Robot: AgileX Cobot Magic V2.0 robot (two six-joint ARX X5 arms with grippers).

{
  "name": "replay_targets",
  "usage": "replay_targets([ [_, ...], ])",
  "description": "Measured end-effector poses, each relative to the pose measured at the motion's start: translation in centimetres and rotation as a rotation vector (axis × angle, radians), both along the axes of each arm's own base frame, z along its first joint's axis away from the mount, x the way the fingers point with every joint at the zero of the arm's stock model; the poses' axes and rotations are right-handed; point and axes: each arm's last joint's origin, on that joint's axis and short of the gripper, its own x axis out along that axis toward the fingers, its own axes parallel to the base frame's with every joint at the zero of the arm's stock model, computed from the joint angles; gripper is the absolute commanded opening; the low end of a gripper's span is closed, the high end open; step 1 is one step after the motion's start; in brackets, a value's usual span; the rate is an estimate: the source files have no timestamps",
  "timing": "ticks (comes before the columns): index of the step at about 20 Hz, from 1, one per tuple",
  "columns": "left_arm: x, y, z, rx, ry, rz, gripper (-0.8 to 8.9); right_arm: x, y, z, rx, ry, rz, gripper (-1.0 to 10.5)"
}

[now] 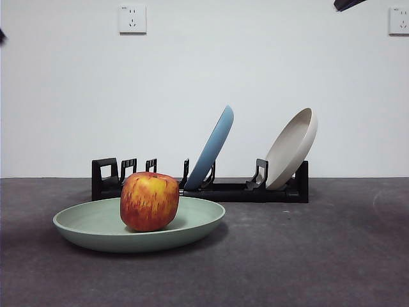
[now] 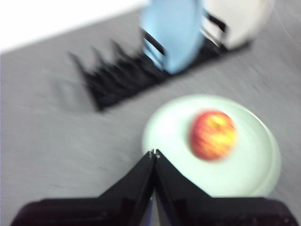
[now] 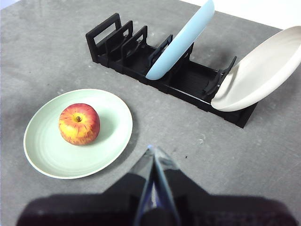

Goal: Take the green plate from the plate rack,put the plate on the table,take the apple from the table,put the apple in the plate

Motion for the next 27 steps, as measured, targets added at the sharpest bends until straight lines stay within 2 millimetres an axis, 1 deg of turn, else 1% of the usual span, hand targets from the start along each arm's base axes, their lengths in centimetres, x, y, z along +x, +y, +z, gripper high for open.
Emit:
replay_targets([
  [1, -0.2, 0.6, 0.3, -0.011, -0.025, 0.037, -0.03, 0.0, 0.0, 0.0, 0.0, 0.0, 0.0, -0.1],
  [4, -1.3, 3.3, 1.2, -0.056, -0.137, 0.233, -0.03, 0.0, 0.0, 0.0, 0.0, 0.0, 0.0, -0.1],
  [5, -1.5, 3.8, 1.3, -0.069, -0.173, 0.277, -0.03, 0.0, 0.0, 0.0, 0.0, 0.0, 0.0, -0.1],
  [6, -1.6, 4.3, 1.0, -0.084, -0.211, 0.316, -0.03, 0.0, 0.0, 0.0, 0.0, 0.0, 0.0, -0.1],
  [8, -1.6, 5.0, -0.7, -0.102, -0.264, 0.355, -0.03, 0.0, 0.0, 0.0, 0.0, 0.0, 0.0, -0.1],
  [11, -1.4, 5.4, -4.3, -0.125, -0.325, 0.341, -0.03, 0.0, 0.0, 0.0, 0.0, 0.0, 0.0, -0.1],
  [15, -0.9, 5.7, -9.5, -0.118, -0.281, 0.353, -0.03, 0.0, 0.0, 0.0, 0.0, 0.0, 0.0, -0.1],
  [17, -0.8, 5.7, -11.2, -0.114, -0.259, 0.355, -0.03, 0.0, 0.0, 0.0, 0.0, 0.0, 0.0, -0.1],
  [19, -0.8, 5.7, -12.1, -0.114, -0.253, 0.355, -0.03, 0.0, 0.0, 0.0, 0.0, 0.0, 0.0, -0.1],
  [21, -0.8, 5.7, -12.7, -0.113, -0.247, 0.356, -0.03, 0.0, 0.0, 0.0, 0.0, 0.0, -0.001, -0.1],
  [27, -0.9, 5.7, -13.2, -0.105, -0.192, 0.358, -0.03, 0.0, 0.0, 0.0, 0.0, 0.0, 0.0, 0.0],
])
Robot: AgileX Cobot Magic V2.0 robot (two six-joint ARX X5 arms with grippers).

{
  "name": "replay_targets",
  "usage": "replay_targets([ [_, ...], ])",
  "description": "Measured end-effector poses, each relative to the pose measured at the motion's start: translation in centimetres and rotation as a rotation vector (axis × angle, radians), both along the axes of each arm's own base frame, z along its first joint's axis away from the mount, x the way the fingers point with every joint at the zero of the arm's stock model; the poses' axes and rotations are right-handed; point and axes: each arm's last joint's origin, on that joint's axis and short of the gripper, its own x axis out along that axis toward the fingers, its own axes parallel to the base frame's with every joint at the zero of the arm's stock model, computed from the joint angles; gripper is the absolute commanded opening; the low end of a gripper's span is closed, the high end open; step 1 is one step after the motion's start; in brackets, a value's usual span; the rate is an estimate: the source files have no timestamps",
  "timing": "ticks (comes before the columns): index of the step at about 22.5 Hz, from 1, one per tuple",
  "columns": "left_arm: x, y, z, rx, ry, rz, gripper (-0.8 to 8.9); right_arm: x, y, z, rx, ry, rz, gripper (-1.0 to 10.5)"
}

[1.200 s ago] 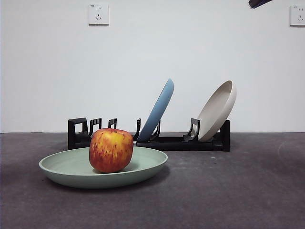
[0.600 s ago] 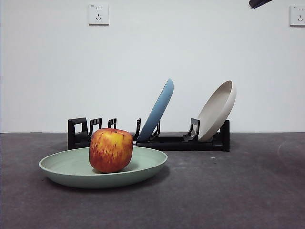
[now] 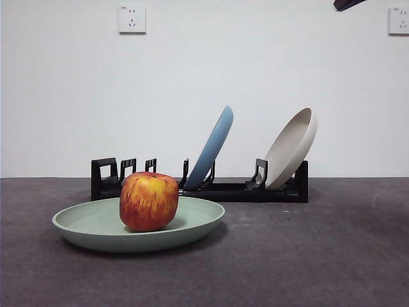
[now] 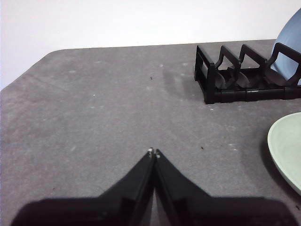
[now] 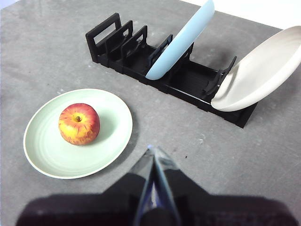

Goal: Take the green plate from the plate rack,put the plate on the table,take the apple from the table,put the apple in the plate

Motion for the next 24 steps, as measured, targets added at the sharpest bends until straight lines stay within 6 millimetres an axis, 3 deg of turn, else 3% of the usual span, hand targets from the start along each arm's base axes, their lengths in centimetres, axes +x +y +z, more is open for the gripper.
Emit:
replay_targets([
  [18, 0.0, 0.0, 0.0, 0.0, 0.0, 0.001, -0.03, -0.3, -0.3, 0.2, -0.018, -0.027, 0.012, 0.0],
  [24, 0.0, 0.0, 0.0, 0.0, 0.0, 0.0, -0.03, -2.2, -5.1, 1.9, -0.002, -0.232, -0.218, 0.0],
])
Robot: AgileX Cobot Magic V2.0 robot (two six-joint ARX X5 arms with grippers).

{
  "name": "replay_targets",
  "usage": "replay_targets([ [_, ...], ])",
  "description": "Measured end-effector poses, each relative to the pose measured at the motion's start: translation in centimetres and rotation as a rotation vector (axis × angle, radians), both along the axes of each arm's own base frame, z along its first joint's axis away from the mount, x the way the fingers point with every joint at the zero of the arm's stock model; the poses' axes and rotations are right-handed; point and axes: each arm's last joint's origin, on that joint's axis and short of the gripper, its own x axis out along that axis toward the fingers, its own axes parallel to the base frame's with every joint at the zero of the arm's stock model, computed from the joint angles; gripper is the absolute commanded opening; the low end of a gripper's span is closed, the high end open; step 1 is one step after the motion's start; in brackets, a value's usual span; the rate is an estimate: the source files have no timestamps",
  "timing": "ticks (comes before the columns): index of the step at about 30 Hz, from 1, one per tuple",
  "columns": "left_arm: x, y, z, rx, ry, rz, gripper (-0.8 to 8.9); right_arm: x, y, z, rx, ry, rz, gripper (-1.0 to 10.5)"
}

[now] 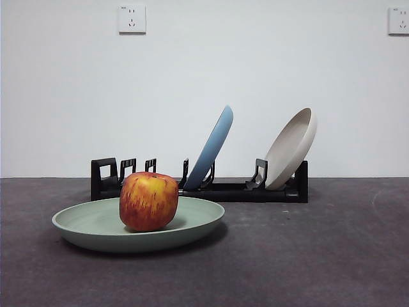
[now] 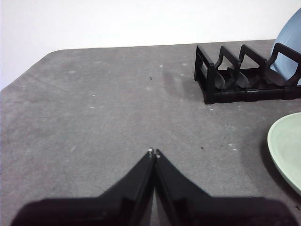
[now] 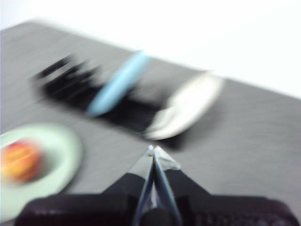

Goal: Take the green plate from the plate rack,put the plate on the table,take the apple from the table,put the apple in the plate

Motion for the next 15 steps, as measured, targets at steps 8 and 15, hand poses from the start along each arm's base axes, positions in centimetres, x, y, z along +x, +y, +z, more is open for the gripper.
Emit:
replay_targets([
  [8, 0.0, 0.0, 0.0, 0.0, 0.0, 0.0, -0.03, -2.2, -4.1, -4.6, 0.079, -0.318, -0.283, 0.0],
  [15, 0.0, 0.0, 0.0, 0.0, 0.0, 0.0, -0.03, -2.2, -4.3, -13.4, 0.092, -0.223, -0.243, 0.0],
])
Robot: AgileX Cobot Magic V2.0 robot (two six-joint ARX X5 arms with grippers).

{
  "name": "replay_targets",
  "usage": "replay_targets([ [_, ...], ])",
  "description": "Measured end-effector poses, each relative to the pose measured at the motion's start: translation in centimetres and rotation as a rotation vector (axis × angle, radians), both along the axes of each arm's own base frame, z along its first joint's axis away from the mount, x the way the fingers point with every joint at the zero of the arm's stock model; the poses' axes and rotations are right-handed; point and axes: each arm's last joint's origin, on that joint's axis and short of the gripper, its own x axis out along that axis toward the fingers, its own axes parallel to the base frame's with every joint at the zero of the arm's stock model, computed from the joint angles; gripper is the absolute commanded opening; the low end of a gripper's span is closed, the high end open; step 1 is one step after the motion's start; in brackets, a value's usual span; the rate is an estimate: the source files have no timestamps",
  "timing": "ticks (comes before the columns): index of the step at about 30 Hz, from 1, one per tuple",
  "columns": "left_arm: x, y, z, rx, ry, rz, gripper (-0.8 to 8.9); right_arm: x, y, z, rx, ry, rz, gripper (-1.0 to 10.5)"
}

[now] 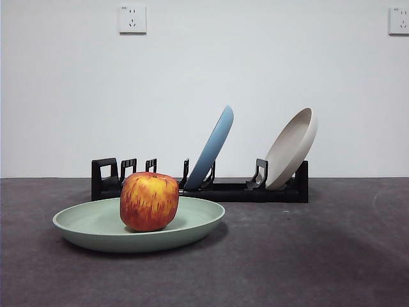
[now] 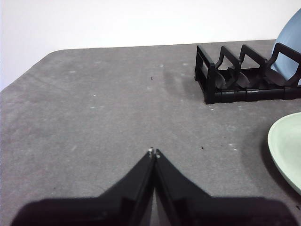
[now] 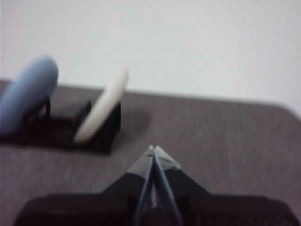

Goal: Take the green plate from the plate rack,put the plate on the table,take the apple from the table,put the apple in the plate

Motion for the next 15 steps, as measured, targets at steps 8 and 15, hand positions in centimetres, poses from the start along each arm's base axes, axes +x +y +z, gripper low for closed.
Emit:
replay_targets([
  [8, 0.0, 0.0, 0.0, 0.0, 0.0, 0.0, -0.03, -0.1, 0.0, -4.8, 0.071, 0.043, -0.005, 0.0],
  [15, 0.0, 0.0, 0.0, 0.0, 0.0, 0.0, -0.03, -0.1, 0.0, -6.1, 0.102, 0.096, -0.01, 0.0],
])
